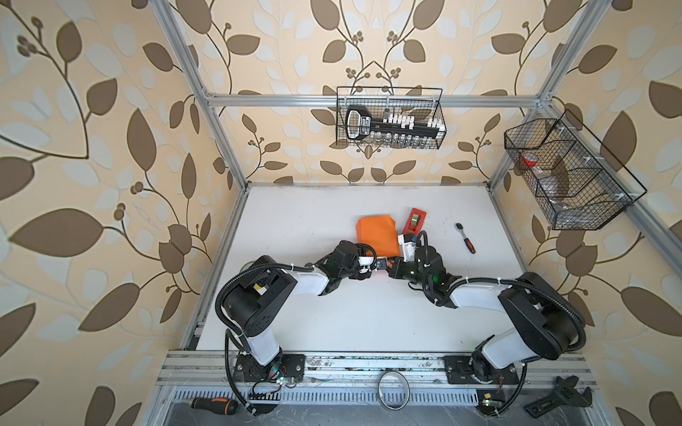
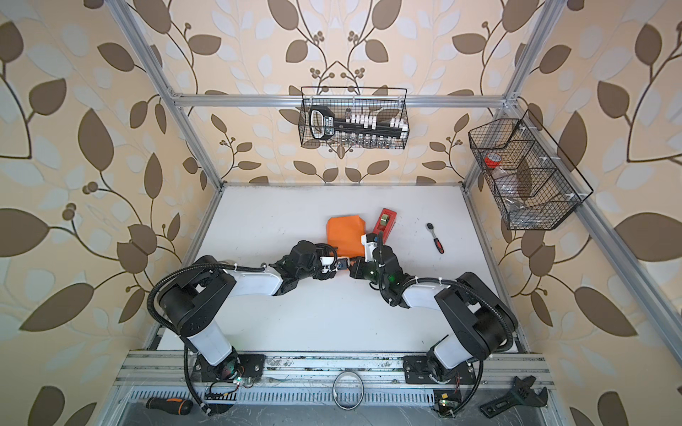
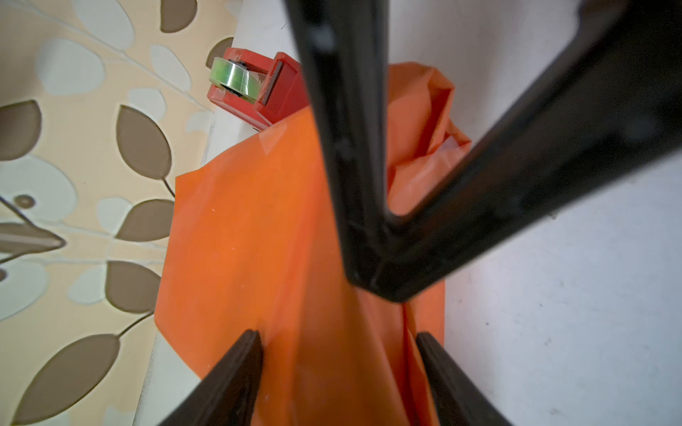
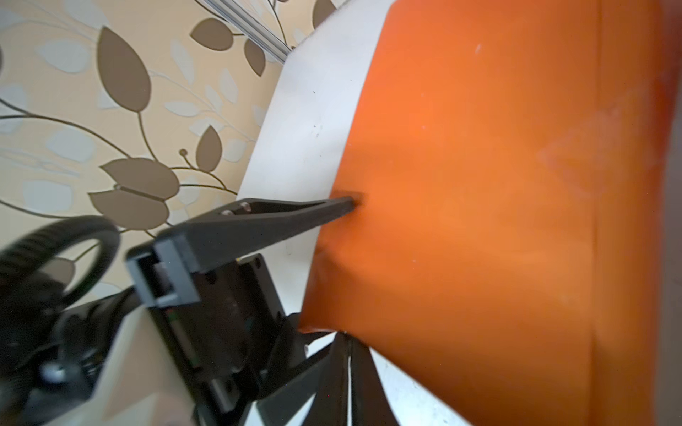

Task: Wrap the gift box in paper
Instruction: 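Release the paper with the left gripper and lift both grippers from the box, then grip the wrapped box sides with both grippers and tip it onto its taped end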

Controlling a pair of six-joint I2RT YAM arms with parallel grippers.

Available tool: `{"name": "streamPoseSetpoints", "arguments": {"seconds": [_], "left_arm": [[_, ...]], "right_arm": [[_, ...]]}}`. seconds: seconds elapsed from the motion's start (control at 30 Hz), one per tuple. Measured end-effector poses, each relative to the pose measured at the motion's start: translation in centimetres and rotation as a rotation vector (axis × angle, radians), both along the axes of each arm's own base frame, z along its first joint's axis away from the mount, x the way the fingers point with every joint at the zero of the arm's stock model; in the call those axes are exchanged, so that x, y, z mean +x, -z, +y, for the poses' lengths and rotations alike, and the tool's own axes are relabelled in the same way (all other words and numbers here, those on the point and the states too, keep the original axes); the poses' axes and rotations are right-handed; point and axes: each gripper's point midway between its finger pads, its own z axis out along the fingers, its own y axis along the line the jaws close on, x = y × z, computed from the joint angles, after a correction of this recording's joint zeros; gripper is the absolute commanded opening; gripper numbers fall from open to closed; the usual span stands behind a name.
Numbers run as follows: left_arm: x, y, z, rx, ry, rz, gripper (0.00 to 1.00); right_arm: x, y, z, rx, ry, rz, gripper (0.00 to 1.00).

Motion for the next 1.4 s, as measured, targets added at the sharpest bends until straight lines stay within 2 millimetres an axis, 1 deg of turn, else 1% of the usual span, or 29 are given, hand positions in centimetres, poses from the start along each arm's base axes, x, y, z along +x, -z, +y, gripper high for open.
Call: {"name": "streamPoseSetpoints", "arguments": {"seconds": [0.1,0.17,0.23,0.3,0.37,0.4,0.43,0.47,0.53,0.57,0.63,0.7,0.73,0.83,0.9,0.97,1.07,1.17,1.23,1.4], "left_arm": [[-0.2,0.1,0.0,-0.008,-0.001,0.017,0.79],[-0.4,0.0,0.0,-0.017,-0.005,0.038,0.87],[-0.8,-0.1,0.2,-0.027,-0.015,0.072,0.90],[-1.3,-0.7,0.3,-0.049,-0.025,0.106,0.91],[-1.5,-2.4,0.3,-0.109,-0.047,0.125,0.92],[-1.6,-3.2,0.3,-0.141,-0.051,0.131,0.93],[-1.6,-4.5,0.4,-0.191,-0.070,0.143,0.93],[-1.5,-5.8,0.6,-0.251,-0.095,0.161,0.93],[-0.9,-8.2,1.4,-0.383,-0.177,0.213,0.93],[-0.4,-9.1,2.1,-0.458,-0.235,0.255,0.95],[0.6,-10.0,3.6,-0.590,-0.365,0.372,0.96],[2.1,-10.2,4.9,-0.692,-0.504,0.510,0.94],[3.0,-10.2,5.3,-0.743,-0.564,0.589,0.93],[5.2,-9.6,5.7,-0.859,-0.688,0.785,0.93],[5.9,-8.4,5.5,-0.899,-0.743,0.894,0.93],[6.0,-6.7,4.6,-0.907,-0.792,1.011,0.92],[6.5,-4.2,3.7,-0.903,-0.848,1.134,0.91],[6.8,-2.2,3.0,-0.897,-0.890,1.215,0.91],[7.3,-1.4,2.7,-0.900,-0.910,1.244,0.91],[8.8,-0.7,1.4,-0.917,-0.910,1.302,0.88]], "right_arm": [[-0.1,-1.9,-1.6,0.034,0.029,-0.044,0.10],[0.0,-2.7,-3.5,0.034,0.070,-0.064,0.15],[0.1,-3.0,-5.3,0.010,0.107,-0.071,0.20],[0.3,-3.4,-6.9,-0.031,0.146,-0.084,0.27],[0.2,-3.8,-8.1,-0.082,0.173,-0.098,0.35],[0.3,-3.9,-8.3,-0.105,0.179,-0.103,0.39],[0.6,-4.0,-8.5,-0.124,0.184,-0.104,0.51],[0.9,-4.1,-8.6,-0.143,0.188,-0.102,0.56],[2.0,-4.2,-8.4,-0.176,0.189,-0.091,0.61],[2.7,-4.2,-8.2,-0.186,0.188,-0.084,0.63],[4.2,-4.1,-7.8,-0.202,0.190,-0.067,0.68],[5.6,-3.8,-7.5,-0.212,0.192,-0.048,0.76],[6.3,-3.5,-7.4,-0.218,0.193,-0.033,0.80],[8.2,-2.2,-7.0,-0.230,0.193,0.016,0.84],[9.2,-1.1,-6.7,-0.236,0.188,0.044,0.87],[9.9,0.1,-6.3,-0.240,0.176,0.074,0.87],[10.8,1.4,-5.5,-0.239,0.149,0.109,0.87],[11.2,2.3,-4.6,-0.231,0.117,0.136,0.86],[11.4,2.8,-4.1,-0.220,0.096,0.156,0.85],[11.5,2.6,-3.7,-0.197,0.086,0.182,0.83]]}}
